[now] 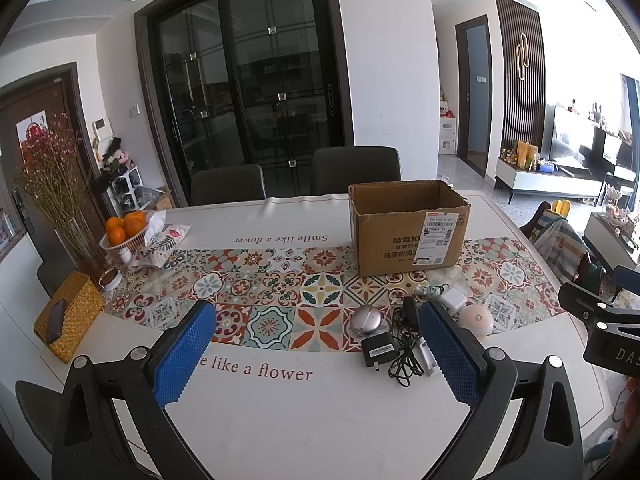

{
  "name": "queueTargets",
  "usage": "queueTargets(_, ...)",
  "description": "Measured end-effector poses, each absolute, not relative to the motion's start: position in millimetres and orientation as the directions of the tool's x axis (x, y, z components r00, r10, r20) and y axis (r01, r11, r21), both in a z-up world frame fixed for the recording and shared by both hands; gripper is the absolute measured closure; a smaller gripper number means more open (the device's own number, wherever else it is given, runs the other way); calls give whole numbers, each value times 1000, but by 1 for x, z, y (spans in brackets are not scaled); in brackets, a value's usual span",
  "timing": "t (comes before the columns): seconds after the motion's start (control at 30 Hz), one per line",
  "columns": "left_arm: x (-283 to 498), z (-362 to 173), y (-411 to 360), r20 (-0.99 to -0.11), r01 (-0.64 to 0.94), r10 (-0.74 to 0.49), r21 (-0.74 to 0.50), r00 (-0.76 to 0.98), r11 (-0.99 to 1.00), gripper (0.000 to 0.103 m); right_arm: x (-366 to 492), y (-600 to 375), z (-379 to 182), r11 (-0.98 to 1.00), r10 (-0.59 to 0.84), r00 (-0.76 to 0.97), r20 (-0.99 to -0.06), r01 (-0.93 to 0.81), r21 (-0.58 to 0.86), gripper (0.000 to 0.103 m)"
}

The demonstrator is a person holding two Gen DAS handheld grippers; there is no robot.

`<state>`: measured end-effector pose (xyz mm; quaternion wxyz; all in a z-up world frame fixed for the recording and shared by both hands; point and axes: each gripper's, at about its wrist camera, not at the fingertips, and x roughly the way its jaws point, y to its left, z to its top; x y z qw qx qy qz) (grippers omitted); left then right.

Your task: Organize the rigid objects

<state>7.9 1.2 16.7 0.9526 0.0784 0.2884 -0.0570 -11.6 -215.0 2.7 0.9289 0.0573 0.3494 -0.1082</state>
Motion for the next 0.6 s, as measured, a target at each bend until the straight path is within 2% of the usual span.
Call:
queueTargets(0.2,15,11,-1,-595,171,-81,96,799,981,0,-9,-210,-3,969,-160,721,-674,244,31,1)
queueTargets(0.6,36,-26,6,-705,229,-123,58,699,972,0,5,-205,-46,960,-113,629,-769,268,78,1)
